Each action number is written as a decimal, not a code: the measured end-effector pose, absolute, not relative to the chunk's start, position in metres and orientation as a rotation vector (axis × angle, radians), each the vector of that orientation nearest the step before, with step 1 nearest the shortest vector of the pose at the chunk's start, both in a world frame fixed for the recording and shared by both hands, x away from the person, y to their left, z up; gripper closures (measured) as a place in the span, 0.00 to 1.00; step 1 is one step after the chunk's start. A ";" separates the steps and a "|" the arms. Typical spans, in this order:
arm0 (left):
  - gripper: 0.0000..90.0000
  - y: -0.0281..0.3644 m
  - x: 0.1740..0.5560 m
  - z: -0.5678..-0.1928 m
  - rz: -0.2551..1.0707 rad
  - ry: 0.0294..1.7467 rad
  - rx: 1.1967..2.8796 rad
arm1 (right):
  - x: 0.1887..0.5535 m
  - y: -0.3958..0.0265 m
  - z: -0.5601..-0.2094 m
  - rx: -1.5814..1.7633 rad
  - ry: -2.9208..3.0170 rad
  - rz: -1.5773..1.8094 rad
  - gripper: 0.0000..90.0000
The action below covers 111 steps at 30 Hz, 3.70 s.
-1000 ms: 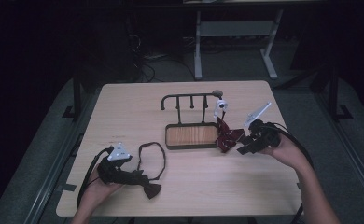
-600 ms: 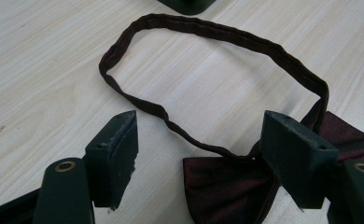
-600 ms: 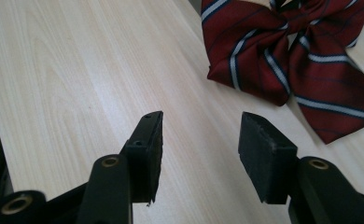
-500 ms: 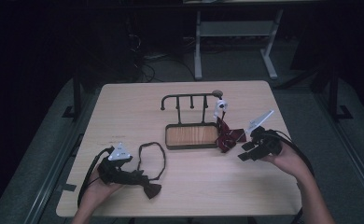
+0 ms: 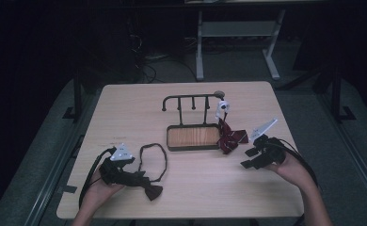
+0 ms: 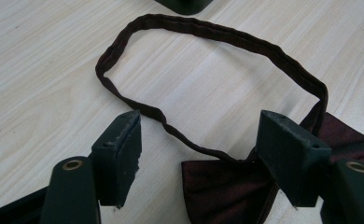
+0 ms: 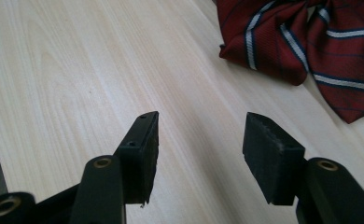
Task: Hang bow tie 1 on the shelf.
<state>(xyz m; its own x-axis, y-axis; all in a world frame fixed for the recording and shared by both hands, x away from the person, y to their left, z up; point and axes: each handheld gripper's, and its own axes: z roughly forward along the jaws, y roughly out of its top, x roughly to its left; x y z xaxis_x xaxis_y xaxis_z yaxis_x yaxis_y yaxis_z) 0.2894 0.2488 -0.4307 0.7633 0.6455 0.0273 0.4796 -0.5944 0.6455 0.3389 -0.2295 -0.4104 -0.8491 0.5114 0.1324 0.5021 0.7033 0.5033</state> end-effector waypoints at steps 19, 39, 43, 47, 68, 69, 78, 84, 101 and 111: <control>0.48 0.239 0.322 -0.408 0.358 0.835 2.367 | 0.323 -0.237 -0.417 0.903 2.817 0.893 0.45; 0.64 0.229 0.374 -0.417 0.302 0.931 2.505 | 0.321 -0.238 -0.415 0.902 2.799 0.907 0.44; 0.67 0.230 0.383 -0.423 0.291 0.972 2.525 | 0.320 -0.238 -0.414 0.901 2.796 0.908 0.44; 0.70 0.231 0.387 -0.428 0.278 1.010 2.530 | 0.320 -0.238 -0.414 0.901 2.793 0.908 0.44; 0.93 0.226 0.399 -0.440 0.205 1.028 2.592 | 0.319 -0.240 -0.411 0.900 2.771 0.922 0.44; 0.94 0.225 0.399 -0.439 0.208 1.016 2.601 | 0.319 -0.240 -0.411 0.900 2.769 0.924 0.44; 1.00 0.228 0.396 -0.436 0.203 1.002 2.611 | 0.320 -0.239 -0.415 0.905 2.762 0.935 0.43; 1.00 0.232 0.392 -0.427 0.194 0.970 2.603 | 0.320 -0.236 -0.419 0.921 2.769 0.932 0.43; 1.00 0.222 0.373 -0.386 0.235 0.834 2.581 | 0.318 -0.233 -0.433 0.956 2.731 0.960 0.40; 1.00 0.213 0.366 -0.366 0.249 0.773 2.582 | 0.319 -0.234 -0.439 0.980 2.710 0.984 0.38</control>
<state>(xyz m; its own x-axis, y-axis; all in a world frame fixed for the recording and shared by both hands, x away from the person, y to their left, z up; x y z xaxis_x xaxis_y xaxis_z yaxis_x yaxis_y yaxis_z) 0.3664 0.2134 -0.3665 0.8283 0.5583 0.0466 0.4809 -0.7512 0.4522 0.3190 -0.2343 -0.4392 -0.7887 0.6027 0.1215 0.5403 0.5850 0.6048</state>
